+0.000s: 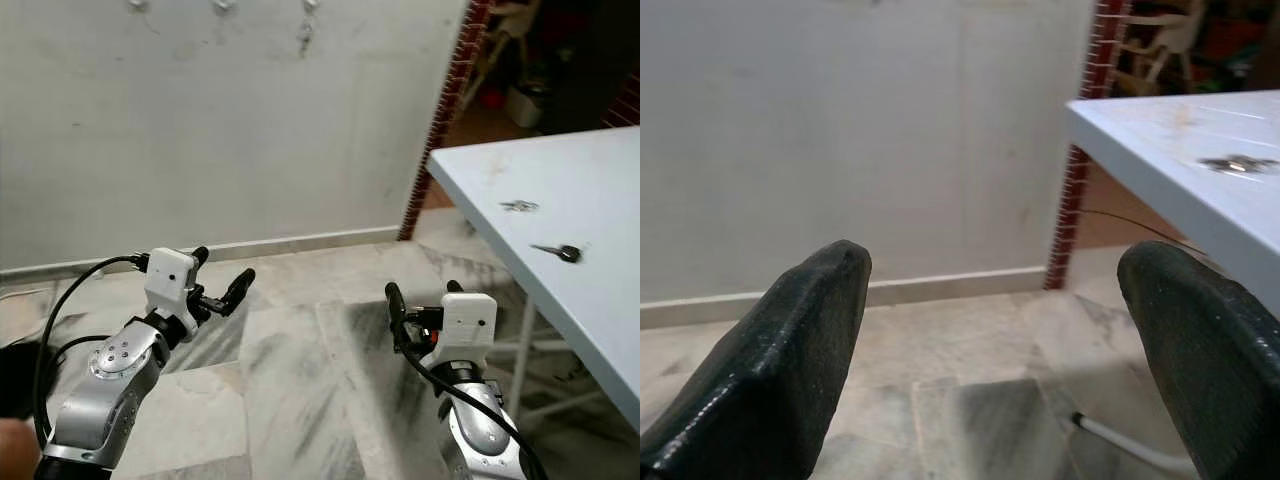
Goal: Hang keys on a hook
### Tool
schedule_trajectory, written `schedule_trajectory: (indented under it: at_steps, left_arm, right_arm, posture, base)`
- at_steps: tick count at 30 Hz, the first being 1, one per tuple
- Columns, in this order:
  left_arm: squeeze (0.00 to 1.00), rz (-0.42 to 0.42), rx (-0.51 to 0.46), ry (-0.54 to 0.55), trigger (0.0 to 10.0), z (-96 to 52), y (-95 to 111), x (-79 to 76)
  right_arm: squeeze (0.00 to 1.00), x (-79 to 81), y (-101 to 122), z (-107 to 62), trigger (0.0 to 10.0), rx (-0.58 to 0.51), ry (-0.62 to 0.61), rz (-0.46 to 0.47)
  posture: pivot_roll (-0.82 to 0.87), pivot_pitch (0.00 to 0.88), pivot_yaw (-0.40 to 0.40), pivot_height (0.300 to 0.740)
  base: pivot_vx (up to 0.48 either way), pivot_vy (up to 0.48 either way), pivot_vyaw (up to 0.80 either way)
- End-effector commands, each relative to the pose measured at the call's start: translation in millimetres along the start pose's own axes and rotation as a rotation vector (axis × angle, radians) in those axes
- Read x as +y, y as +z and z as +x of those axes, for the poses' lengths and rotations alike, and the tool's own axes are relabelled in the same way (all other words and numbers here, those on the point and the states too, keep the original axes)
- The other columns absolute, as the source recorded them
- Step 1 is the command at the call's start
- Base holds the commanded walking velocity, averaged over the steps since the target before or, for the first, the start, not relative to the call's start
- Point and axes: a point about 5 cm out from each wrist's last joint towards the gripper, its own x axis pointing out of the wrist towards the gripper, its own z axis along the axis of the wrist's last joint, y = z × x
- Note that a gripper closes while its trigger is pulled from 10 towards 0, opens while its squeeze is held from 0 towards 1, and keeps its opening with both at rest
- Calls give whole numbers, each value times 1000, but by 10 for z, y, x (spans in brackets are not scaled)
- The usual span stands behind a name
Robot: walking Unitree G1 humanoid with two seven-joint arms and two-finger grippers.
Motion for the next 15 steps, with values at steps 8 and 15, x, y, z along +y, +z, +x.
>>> schedule_trajectory:
  at_steps: [8,15]
  left_arm:
    - [0,13,63,35,10000,-12,-198,122]
    - [0,19,37,59,10000,86,-129,228]
  right_arm:
    - [0,-70,-68,12,10000,23,-49,-2]
    - [0,-94,-89,28,10000,30,-68,-2]
  posture:
    - [67,0,-26,740]
    - [65,0,-28,740]
  base:
    - [0,0,-300]
    - [0,0,-800]
